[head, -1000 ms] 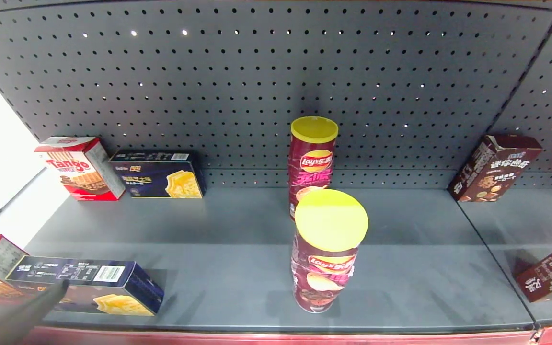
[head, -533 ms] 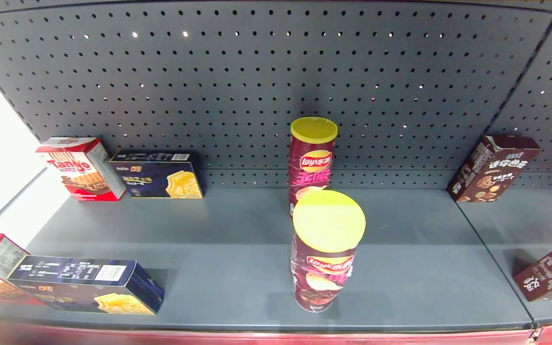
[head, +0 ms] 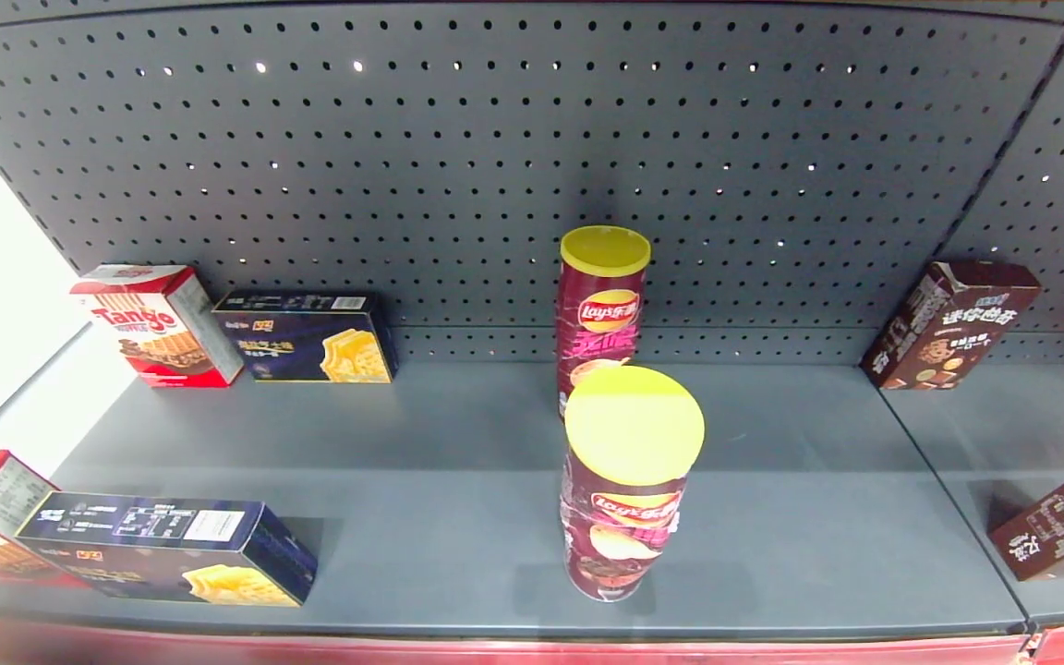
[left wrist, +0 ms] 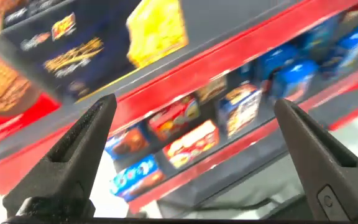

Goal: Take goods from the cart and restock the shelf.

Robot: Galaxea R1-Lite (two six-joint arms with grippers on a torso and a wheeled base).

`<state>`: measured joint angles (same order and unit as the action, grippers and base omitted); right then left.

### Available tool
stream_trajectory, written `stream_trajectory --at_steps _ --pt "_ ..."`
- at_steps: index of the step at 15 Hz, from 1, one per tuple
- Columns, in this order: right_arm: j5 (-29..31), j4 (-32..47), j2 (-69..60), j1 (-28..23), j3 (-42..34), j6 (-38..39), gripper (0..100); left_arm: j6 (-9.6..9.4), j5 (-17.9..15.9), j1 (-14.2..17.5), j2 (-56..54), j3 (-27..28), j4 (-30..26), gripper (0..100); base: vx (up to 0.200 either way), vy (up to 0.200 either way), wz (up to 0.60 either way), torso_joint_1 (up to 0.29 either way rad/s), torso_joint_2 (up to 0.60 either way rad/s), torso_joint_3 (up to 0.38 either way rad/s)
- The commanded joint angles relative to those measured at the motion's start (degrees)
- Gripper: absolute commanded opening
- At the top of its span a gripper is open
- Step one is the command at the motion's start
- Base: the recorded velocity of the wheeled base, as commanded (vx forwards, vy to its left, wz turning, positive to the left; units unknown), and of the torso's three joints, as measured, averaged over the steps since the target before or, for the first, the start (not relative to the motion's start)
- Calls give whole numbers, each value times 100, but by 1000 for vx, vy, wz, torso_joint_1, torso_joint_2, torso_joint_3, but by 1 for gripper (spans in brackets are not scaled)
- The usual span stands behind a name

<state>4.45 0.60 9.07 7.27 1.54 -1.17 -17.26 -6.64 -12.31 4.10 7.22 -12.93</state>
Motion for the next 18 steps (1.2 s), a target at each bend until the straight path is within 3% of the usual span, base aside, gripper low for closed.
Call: stream_trajectory --at_steps 1,3,4,7,10,12,15,18 --pt "-67 2 7 -779 -4 64 100 -67 32 431 153 -19 10 100 0 0 0 0 0 0" --pt "-199 -7 -582 -577 -13 231 100 -269 14 423 153 -19 10 100 0 0 0 0 0 0" --pt "-164 2 -793 -718 -13 346 100 -304 23 423 153 -19 10 100 0 0 0 0 0 0" --pt "-392 -33 -889 -727 -145 -15 100 -322 32 423 153 -27 19 100 0 0 0 0 0 0" --pt "-463 -42 -889 -727 -145 108 100 -287 40 423 153 -27 19 100 0 0 0 0 0 0" --pt "-463 -42 -889 -727 -154 108 100 -234 119 449 153 -27 19 100 0 0 0 0 0 0" --pt "-454 -42 -889 -727 -154 108 100 65 787 449 153 -19 19 100 0 0 0 0 0 0" --pt "-454 -42 -889 -727 -154 108 100 267 796 449 153 -36 45 100 0 0 0 0 0 0"
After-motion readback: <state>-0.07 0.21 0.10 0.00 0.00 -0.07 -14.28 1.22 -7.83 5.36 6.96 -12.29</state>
